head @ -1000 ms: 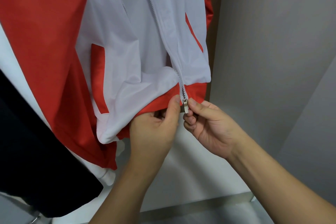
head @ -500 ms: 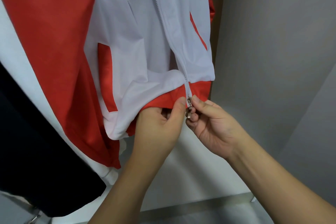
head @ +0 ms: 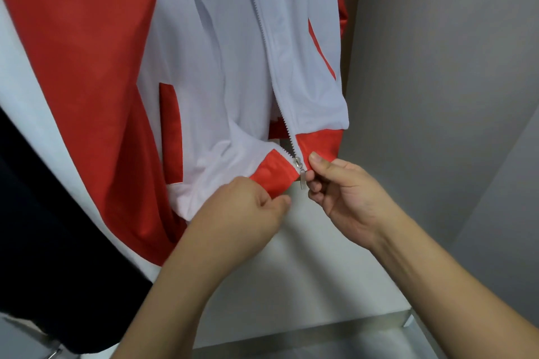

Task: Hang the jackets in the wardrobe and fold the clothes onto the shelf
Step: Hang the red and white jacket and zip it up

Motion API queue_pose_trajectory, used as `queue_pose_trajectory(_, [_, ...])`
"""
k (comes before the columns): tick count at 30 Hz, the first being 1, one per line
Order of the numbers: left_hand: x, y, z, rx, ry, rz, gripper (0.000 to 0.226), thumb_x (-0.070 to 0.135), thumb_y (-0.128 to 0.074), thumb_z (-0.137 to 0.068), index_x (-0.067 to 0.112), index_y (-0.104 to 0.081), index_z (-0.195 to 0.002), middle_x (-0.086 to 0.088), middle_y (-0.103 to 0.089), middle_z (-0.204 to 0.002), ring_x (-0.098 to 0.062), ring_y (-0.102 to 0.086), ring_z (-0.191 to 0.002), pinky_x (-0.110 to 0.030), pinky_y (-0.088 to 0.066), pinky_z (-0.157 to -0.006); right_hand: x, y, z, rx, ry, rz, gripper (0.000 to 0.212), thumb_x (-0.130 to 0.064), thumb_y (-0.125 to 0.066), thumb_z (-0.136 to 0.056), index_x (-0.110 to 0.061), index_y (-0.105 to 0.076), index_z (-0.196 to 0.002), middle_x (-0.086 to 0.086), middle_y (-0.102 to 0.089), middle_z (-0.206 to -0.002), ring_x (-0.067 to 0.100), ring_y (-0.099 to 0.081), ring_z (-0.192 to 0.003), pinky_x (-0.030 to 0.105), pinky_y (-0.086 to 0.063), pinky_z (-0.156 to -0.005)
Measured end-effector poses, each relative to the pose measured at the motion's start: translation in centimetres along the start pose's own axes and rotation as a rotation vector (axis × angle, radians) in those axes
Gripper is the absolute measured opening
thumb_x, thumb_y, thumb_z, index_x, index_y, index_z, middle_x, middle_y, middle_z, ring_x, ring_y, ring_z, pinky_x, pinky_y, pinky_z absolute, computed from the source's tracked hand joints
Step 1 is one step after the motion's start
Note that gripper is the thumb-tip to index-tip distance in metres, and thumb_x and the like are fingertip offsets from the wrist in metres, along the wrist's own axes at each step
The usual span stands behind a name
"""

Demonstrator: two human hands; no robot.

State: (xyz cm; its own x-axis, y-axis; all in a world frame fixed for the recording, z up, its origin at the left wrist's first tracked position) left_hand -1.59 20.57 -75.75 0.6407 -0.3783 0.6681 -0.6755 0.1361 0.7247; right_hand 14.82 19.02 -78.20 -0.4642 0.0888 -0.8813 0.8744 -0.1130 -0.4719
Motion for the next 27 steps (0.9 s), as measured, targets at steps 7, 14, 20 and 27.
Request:
queue_pose_trajectory(7, [2.4, 1.4, 0.7, 0.219, -0.146, 0.021, 0.036, 0.054, -0.072, -0.075, 0.023, -0.062, -0.061, 0.019, -0.053, -0.048, -0.004, -0.047, -0.049, -0.025, -0.037, -0.053, -1.1, 0.0, 0.4, -0.081, -0.038, 0.167, 0.059, -0.033, -0.075, -0.064, -0.012, -0.043, -0.109, 0.003, -0.036, -0.079, 0.009, -0.034, -0.062, 0.026, -0.027, -0.063])
queue_pose_trajectory(14, [1.9, 0.5, 0.3, 0.247, -0.145, -0.035, 0.021, 0.033, -0.067, -0.080, 0.025, -0.059, -0.061, 0.017, -0.053, -0.051, -0.012, -0.054, -0.059, -0.031, -0.050, -0.064, -1.4, -0.3, 0.7, -0.077, -0.006, 0.283, 0.058, -0.039, -0.075, -0.064, -0.009, -0.047, -0.105, 0.008, -0.034, -0.083, 0.010, -0.034, -0.065, 0.028, -0.026, -0.066])
queue_pose_trajectory(20, [2.5, 0.3, 0.7, 0.333, -0.202, -0.116, 0.018, 0.035, -0.064, -0.080, 0.021, -0.057, -0.071, 0.006, -0.057, -0.058, -0.017, -0.058, -0.064, -0.036, -0.051, -0.064, -1.4, -0.5, 0.7, -0.085, 0.001, 0.315, 0.060, -0.041, -0.075, -0.064, -0.008, -0.049, -0.108, 0.008, -0.037, -0.088, 0.011, -0.033, -0.066, 0.029, -0.027, -0.067])
queue_pose_trajectory(27, [2.2, 0.5, 0.4, 0.271, -0.251, -0.170, 0.020, 0.029, -0.058, -0.086, 0.019, -0.054, -0.070, 0.002, -0.054, -0.056, -0.019, -0.054, -0.061, -0.035, -0.047, -0.061, -1.4, 0.0, 0.5, -0.035, 0.023, 0.366, 0.056, -0.042, -0.075, -0.061, -0.007, -0.052, -0.098, 0.003, -0.036, -0.073, 0.010, -0.035, -0.060, 0.028, -0.027, -0.065])
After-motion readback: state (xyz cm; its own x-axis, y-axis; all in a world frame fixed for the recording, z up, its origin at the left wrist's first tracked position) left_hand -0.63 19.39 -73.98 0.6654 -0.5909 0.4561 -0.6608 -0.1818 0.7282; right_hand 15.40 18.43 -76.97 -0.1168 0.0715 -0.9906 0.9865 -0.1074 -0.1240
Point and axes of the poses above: each hand's wrist, its own z-axis away from the middle knuckle, its own y-axis out of the back of the hand, x = y × z, the point moved 4 cm from there along -z, towards the middle knuckle
